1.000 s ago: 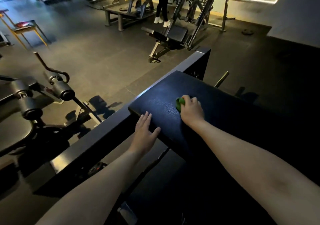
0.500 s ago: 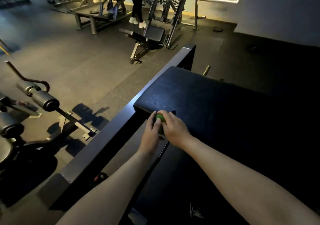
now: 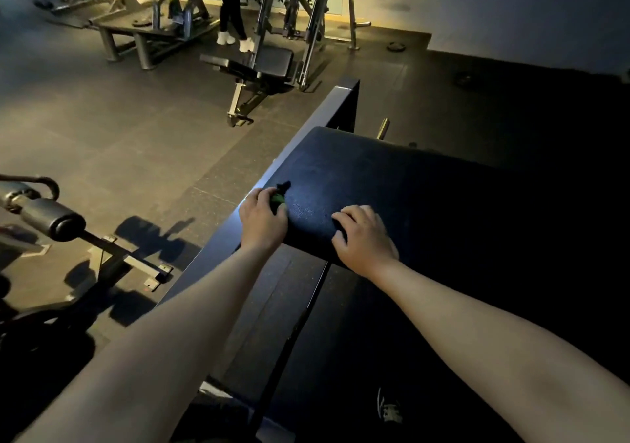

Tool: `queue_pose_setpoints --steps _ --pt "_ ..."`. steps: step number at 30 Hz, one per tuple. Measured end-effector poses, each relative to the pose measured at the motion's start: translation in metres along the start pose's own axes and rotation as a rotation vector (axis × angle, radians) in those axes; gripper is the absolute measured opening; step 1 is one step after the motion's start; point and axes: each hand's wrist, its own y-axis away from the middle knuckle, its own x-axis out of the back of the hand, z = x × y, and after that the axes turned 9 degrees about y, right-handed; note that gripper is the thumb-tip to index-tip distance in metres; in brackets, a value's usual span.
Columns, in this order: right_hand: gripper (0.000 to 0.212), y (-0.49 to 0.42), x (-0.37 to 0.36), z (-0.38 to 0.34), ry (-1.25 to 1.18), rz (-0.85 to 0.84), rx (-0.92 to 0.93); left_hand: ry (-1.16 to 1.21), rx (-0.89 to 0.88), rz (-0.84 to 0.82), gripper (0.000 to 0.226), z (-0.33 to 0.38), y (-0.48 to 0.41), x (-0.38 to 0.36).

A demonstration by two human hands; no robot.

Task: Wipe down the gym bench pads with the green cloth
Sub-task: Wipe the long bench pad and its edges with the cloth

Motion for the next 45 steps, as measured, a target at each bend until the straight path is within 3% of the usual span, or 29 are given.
queue_pose_setpoints --steps 2,8,17,19,24,27,29,34,42,44,45 --pt "0.031 -0.001 0.001 -0.002 0.005 0.037 0.005 -0.128 -0.018 -0.04 0.045 -0.011 -0.005 -0.012" --pt "0.034 -0.002 -0.004 -0.001 0.003 0.106 0.011 -0.248 -0.257 0.033 0.031 -0.006 0.017 -0.04" --pt "0.032 0.001 -0.006 0.0 -0.039 0.172 -0.007 -0.102 -0.625 -0.105 0.021 -0.001 0.065 -0.056" --pt "0.034 0.001 -0.005 -0.001 -0.027 0.175 -0.005 -0.078 -0.554 -0.081 0.028 -0.007 0.06 -0.041" --pt "0.035 0.001 -0.005 -0.005 0.0 0.181 -0.005 0.193 0.009 0.228 0.024 -0.026 0.028 -0.01" --pt "0.033 0.0 -0.008 -0.004 0.034 0.167 -0.009 0.33 0.313 0.277 0.03 -0.015 0.014 -0.019" --pt "0.031 0.0 -0.009 -0.004 0.071 0.165 -0.003 0.32 0.396 0.306 0.034 -0.007 0.012 -0.031" --pt "0.026 -0.001 -0.013 -0.004 0.112 0.191 -0.001 0.424 0.355 0.331 0.029 0.006 0.046 -0.058" --pt "0.026 0.002 -0.009 -0.002 0.08 0.147 0.014 0.341 -0.072 0.161 0.013 0.01 0.093 -0.086" --pt "0.028 0.004 -0.009 -0.001 0.068 0.126 0.035 0.357 -0.035 0.244 0.015 0.004 0.084 -0.074" --pt "0.028 0.004 -0.008 0.0 0.065 0.118 0.047 0.398 0.074 0.337 0.018 0.001 0.073 -0.069"
